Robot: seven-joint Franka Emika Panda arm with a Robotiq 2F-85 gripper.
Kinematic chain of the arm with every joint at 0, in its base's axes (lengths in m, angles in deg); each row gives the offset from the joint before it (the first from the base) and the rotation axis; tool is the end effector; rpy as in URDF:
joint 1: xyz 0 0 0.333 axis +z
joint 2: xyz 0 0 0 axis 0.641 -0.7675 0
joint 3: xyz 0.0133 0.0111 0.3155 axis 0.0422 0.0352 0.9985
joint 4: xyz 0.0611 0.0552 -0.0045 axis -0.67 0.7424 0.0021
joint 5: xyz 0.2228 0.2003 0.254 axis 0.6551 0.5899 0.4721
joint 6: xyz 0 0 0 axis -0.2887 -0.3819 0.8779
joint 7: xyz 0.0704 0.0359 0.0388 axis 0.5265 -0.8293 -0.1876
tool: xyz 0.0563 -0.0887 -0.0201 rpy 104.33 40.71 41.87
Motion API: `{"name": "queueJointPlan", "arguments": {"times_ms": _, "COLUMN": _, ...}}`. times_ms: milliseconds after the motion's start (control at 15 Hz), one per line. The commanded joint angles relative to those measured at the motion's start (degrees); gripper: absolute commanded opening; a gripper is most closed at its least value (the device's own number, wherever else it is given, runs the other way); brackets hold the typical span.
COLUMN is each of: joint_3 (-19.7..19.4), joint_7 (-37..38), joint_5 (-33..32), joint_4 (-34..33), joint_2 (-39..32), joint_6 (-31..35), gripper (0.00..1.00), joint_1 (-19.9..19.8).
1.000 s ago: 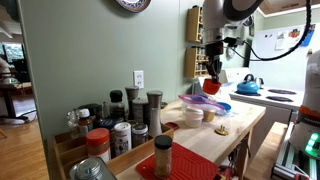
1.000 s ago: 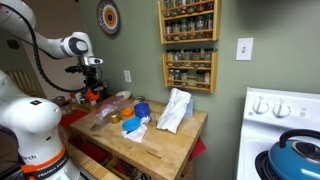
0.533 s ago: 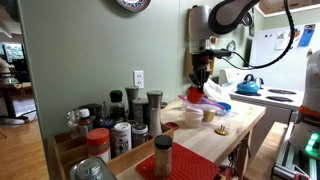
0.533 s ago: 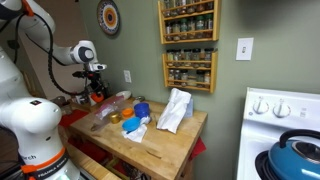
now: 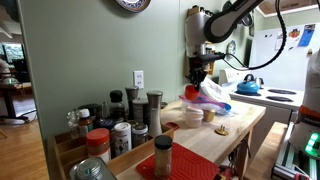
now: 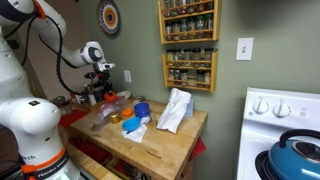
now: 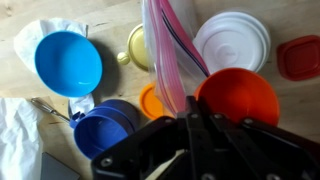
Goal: Put the orange cup in the zip lock bag
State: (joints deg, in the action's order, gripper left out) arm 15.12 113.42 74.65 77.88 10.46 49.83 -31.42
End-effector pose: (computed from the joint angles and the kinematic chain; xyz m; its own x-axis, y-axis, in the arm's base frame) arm 0.4296 0.2008 0.3644 0.9721 -0.2219 0.0765 -0.2321 -0.9576 0.1710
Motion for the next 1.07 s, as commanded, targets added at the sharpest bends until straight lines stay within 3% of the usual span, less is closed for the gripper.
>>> {"name": "queueJointPlan", "arguments": {"times_ms": 0, "joint_3": -0.96, "joint_7": 4.37, "joint_5": -4.52, "joint_4": -0.44, "joint_2": -0.07, "joint_6": -3.46, "gripper": 0.01, "joint_1": -0.25}}
{"name": "queueJointPlan", "arguments": {"times_ms": 467, "joint_3": -2.11, "joint_7": 6.82, "joint_5": -7.64, "joint_4": -0.67, "joint_2": -0.27, "joint_6": -9.38, "gripper": 0.01, "joint_1": -0.22}}
{"name": "queueJointPlan", "arguments": {"times_ms": 1000, "joint_3": -1.78, "joint_7": 16.19, "joint_5": -14.29, "joint_4": -1.3, "joint_2": -2.92, "joint_6": -11.33, "gripper": 0.01, "joint_1": 0.47}}
